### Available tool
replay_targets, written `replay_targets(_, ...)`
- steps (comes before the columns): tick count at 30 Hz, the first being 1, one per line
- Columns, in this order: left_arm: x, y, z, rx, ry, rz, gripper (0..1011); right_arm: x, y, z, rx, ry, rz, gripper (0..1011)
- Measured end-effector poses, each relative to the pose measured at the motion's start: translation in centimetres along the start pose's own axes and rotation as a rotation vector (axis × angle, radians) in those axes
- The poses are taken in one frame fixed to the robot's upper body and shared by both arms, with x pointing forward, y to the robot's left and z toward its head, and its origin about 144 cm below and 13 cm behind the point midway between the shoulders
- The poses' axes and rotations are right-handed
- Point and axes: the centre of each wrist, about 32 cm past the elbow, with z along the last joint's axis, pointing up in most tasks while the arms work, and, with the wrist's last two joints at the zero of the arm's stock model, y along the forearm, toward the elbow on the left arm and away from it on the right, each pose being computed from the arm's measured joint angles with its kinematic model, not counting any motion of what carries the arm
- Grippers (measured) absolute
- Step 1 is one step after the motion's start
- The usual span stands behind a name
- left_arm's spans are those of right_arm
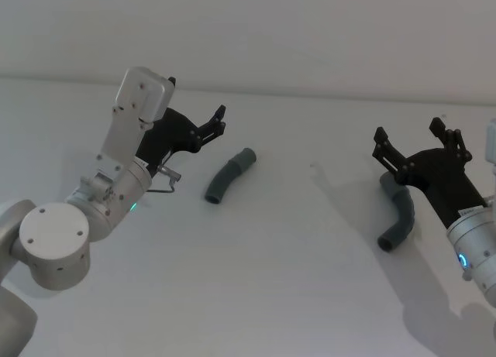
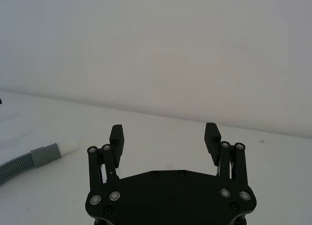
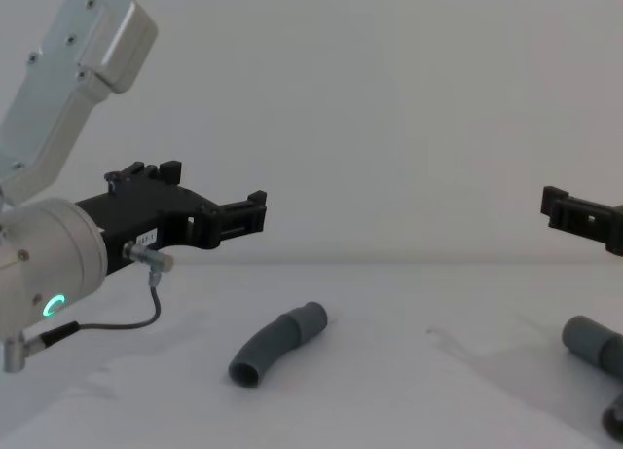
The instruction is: Use both hands to pick up one end of the pipe from the table, align the ends, and insert them.
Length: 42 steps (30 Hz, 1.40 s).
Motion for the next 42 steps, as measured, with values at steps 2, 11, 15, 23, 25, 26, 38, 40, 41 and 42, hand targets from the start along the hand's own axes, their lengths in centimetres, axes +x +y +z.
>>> replay_targets(2, 0.00, 0.00, 0.00, 0.000, 0.000, 0.000, 1001, 0.00, 0.00, 0.00, 0.000, 0.000, 0.000, 1004)
replay_targets(11, 0.00, 0.00, 0.00, 0.000, 0.000, 0.000, 1001, 0.00, 0.00, 0.00, 0.000, 0.000, 0.000, 1004)
replay_targets(15, 0.00, 0.00, 0.00, 0.000, 0.000, 0.000, 1001, 0.00, 0.00, 0.00, 0.000, 0.000, 0.000, 1004)
replay_targets(23, 0.00, 0.00, 0.00, 0.000, 0.000, 0.000, 1001, 0.00, 0.00, 0.00, 0.000, 0.000, 0.000, 1004)
replay_targets(25, 0.00, 0.00, 0.00, 0.000, 0.000, 0.000, 1001, 0.00, 0.00, 0.00, 0.000, 0.000, 0.000, 1004)
replay_targets(26, 0.00, 0.00, 0.00, 0.000, 0.000, 0.000, 1001, 0.00, 0.00, 0.00, 0.000, 0.000, 0.000, 1004)
replay_targets(38, 0.00, 0.00, 0.00, 0.000, 0.000, 0.000, 1001, 0.00, 0.00, 0.00, 0.000, 0.000, 0.000, 1004)
replay_targets(40, 0.00, 0.00, 0.00, 0.000, 0.000, 0.000, 1001, 0.00, 0.00, 0.00, 0.000, 0.000, 0.000, 1004)
replay_targets(41, 0.00, 0.00, 0.00, 0.000, 0.000, 0.000, 1002, 0.00, 0.00, 0.00, 0.000, 0.000, 0.000, 1004)
replay_targets(42, 0.00, 0.00, 0.00, 0.000, 0.000, 0.000, 1001, 0.00, 0.00, 0.00, 0.000, 0.000, 0.000, 1004)
